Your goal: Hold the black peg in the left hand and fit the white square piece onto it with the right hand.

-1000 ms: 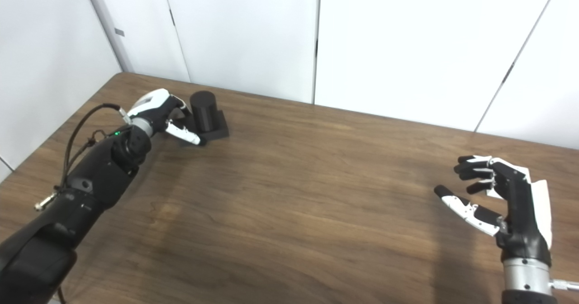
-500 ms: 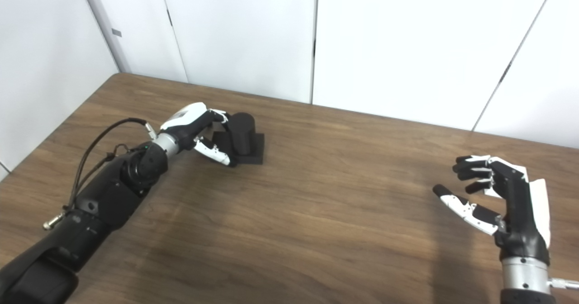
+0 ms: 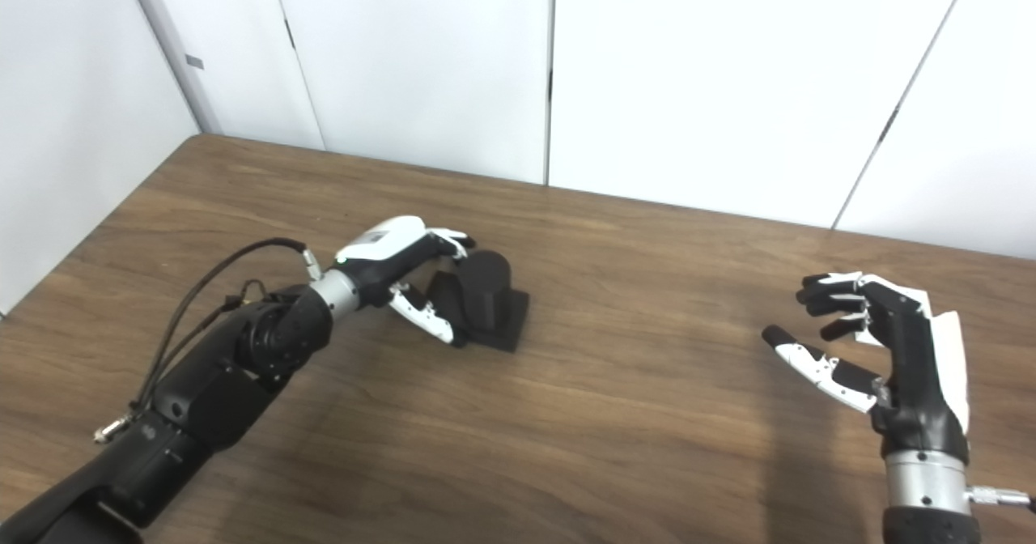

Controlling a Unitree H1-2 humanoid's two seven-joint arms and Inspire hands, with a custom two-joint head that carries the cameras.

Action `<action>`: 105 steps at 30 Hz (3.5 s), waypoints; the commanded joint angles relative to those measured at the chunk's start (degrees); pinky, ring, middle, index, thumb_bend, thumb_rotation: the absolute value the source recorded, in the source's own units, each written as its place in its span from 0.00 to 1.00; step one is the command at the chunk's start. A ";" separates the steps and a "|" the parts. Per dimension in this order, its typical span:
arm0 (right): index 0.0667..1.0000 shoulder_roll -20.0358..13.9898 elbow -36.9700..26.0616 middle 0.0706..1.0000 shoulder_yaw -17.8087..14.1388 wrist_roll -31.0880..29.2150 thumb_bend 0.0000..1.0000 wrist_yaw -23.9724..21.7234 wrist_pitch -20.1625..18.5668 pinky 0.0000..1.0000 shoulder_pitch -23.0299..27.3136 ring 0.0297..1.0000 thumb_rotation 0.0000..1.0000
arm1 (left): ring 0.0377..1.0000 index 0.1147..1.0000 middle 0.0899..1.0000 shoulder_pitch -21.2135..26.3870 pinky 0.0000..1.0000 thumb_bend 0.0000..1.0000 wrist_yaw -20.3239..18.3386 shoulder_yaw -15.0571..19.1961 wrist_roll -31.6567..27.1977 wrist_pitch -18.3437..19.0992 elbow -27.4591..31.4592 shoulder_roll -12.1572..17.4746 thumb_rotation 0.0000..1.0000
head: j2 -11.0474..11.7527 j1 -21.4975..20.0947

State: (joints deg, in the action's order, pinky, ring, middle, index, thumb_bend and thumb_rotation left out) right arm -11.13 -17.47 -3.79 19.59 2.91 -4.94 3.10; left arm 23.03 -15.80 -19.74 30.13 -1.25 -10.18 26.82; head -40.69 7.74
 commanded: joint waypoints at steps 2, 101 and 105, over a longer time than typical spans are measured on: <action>0.46 -0.02 -0.76 0.62 -0.07 0.36 0.50 1.07 2.43 0.43 1.83 0.55 0.12 | 0.90 0.42 0.87 1.27 0.78 0.52 -0.70 -1.34 0.81 -3.40 1.37 -0.30 0.07 | -0.08 -0.31; 0.93 -28.13 28.34 0.95 24.27 38.18 0.86 -39.32 -12.36 0.87 38.42 0.95 0.12 | 0.87 0.42 0.84 -0.76 0.83 0.52 -0.22 -19.82 12.74 -19.81 -2.40 2.12 0.06 | 7.31 -29.44; 0.93 -27.50 30.24 0.95 24.75 38.30 0.85 -39.31 -12.77 0.87 39.10 0.94 0.12 | 0.88 0.42 0.85 -0.67 0.83 0.52 -0.63 -19.69 12.43 -19.78 -2.25 2.34 0.06 | 7.26 -29.35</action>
State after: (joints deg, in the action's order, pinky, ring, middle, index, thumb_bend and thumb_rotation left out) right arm -38.19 12.81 21.37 57.06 -37.95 -17.70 38.02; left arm 25.90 -10.41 -36.55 38.26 -20.78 -10.66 26.48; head -33.40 -21.53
